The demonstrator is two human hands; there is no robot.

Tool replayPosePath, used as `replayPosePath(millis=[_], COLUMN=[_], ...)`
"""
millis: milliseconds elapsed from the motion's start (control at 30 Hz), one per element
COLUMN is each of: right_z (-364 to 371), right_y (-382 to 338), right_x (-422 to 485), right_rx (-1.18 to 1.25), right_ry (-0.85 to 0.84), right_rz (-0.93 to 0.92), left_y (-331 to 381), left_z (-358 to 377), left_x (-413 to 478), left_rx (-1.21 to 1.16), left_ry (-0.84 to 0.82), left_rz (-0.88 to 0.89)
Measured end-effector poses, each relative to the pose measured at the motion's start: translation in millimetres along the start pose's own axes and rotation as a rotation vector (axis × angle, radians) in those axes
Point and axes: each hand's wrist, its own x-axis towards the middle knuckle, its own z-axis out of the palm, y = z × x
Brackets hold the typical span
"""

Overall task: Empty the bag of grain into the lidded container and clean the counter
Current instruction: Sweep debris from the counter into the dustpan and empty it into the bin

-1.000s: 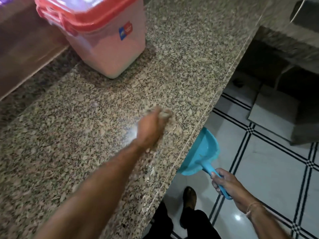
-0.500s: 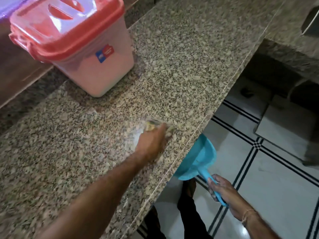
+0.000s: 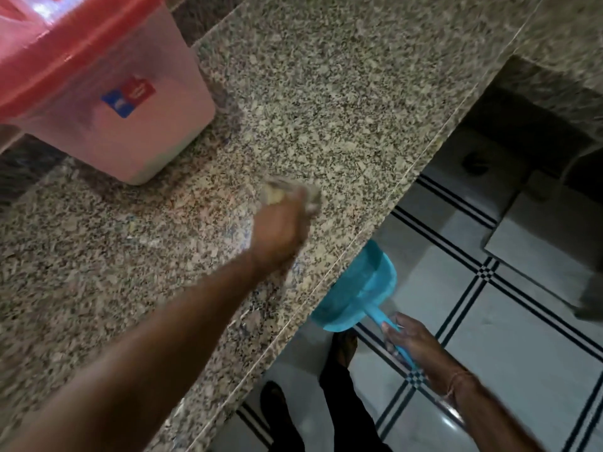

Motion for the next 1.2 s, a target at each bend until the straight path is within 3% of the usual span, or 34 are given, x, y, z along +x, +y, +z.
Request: replayPosePath(millis=[67,167,267,333,433,500,600,700,800,900,1000,1067,1133,1200], right_z=[0.3,4.9,15.0,23.5,40.2,54.4,72.8,96.5,119.9,139.0,153.3,159.0,164.0,167.6], right_y=[-0.8,0.1,6.0,12.6,26.8,37.9,57.8,80.1,93.0,93.1,90.7,88.5,85.9,83.2], right_x=[-2.1,-10.0,-23.6,-35.6,-53.6,-67.1,-83.7,-102.8,-127.3,-149.1,-163.3,-165.6,-165.8,-165.5], right_rx=[-0.034,-0.06,-0.071,-0.045,-0.015,-0.003,0.011,0.028,0.042,0.051,0.076,0.069,0.048,0.006], right_ry=[-0.004,-0.005,0.006,0.015,0.013,0.02,0.03,0.067,0.09,0.083,0.082,0.071,0.055,0.035], right_rz=[-0.007,-0.02,-0.045,-0.049,-0.044,-0.05,-0.08,-0.049,-0.022,-0.032,-0.034,-0.033,-0.035,-0.049], left_y=[15.2,3.8,-33.4,-55.4,-97.4,-127.5,-123.5,-91.3,-91.0,-130.8,-191.3,-218.4,-216.9,-186.5], left_z=[9.4,9.6,2.3,-20.7,-61.3,-74.8,-63.4,-34.0,-31.3,-69.1,-101.5,-103.2,-85.1,-58.4], left_x=[-32.8,-92.7,-148.8,-172.3,-160.4,-133.8,-130.2,-187.3,-251.1,-279.6,-297.1,-306.1,-308.7,-302.6], left_rx=[0.015,0.018,0.022,-0.013,-0.19,-0.119,-0.044,-0.037,-0.136,-0.396,-0.151,-0.057,-0.082,-0.147], left_ry=[-0.151,-0.252,-0.313,-0.331,-0.124,-0.029,-0.035,-0.143,-0.22,-0.063,0.183,0.212,0.191,0.178], left_rz=[0.116,0.331,0.361,0.268,-0.142,-0.252,-0.102,0.141,0.256,-0.059,-0.322,-0.461,-0.51,-0.428])
